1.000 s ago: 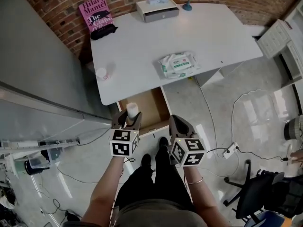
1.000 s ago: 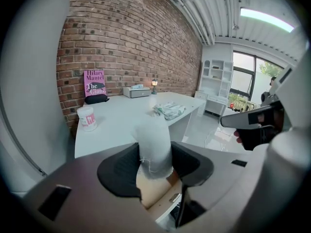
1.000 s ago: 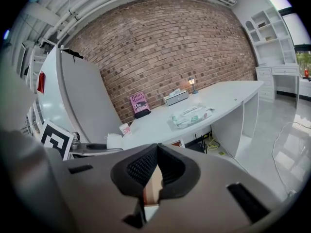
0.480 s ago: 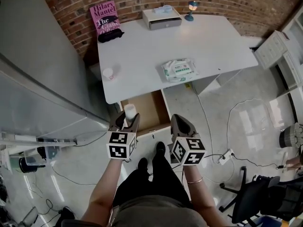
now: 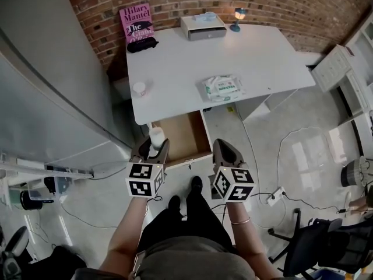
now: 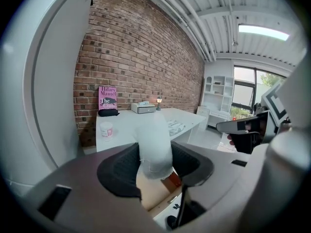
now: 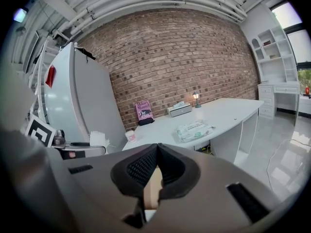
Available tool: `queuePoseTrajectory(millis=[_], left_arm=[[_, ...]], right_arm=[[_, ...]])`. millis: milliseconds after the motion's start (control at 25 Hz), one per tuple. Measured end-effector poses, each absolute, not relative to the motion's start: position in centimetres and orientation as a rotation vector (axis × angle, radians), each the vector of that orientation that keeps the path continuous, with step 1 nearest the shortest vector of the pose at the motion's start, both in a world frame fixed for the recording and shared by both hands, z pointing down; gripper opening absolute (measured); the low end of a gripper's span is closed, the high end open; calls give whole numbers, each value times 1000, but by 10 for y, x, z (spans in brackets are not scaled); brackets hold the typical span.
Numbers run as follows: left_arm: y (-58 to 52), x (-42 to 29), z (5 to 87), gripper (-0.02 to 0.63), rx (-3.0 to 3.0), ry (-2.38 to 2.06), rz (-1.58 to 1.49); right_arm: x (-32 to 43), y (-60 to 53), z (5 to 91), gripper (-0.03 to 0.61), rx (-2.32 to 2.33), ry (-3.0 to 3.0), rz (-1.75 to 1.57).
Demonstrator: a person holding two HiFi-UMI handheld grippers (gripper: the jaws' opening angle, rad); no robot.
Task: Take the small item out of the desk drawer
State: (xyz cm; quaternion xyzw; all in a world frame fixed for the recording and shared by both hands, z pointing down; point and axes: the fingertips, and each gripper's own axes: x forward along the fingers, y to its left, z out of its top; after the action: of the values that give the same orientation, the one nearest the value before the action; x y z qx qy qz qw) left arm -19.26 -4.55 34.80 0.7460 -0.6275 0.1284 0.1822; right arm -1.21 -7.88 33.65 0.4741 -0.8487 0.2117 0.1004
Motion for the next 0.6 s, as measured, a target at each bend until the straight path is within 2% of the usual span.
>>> queuePoseTrajectory(millis=[600], left_arm=[[-28, -210, 326, 202, 2121, -1818, 293]], right_arm=[[-20, -62, 318, 2, 1391, -2541, 519]])
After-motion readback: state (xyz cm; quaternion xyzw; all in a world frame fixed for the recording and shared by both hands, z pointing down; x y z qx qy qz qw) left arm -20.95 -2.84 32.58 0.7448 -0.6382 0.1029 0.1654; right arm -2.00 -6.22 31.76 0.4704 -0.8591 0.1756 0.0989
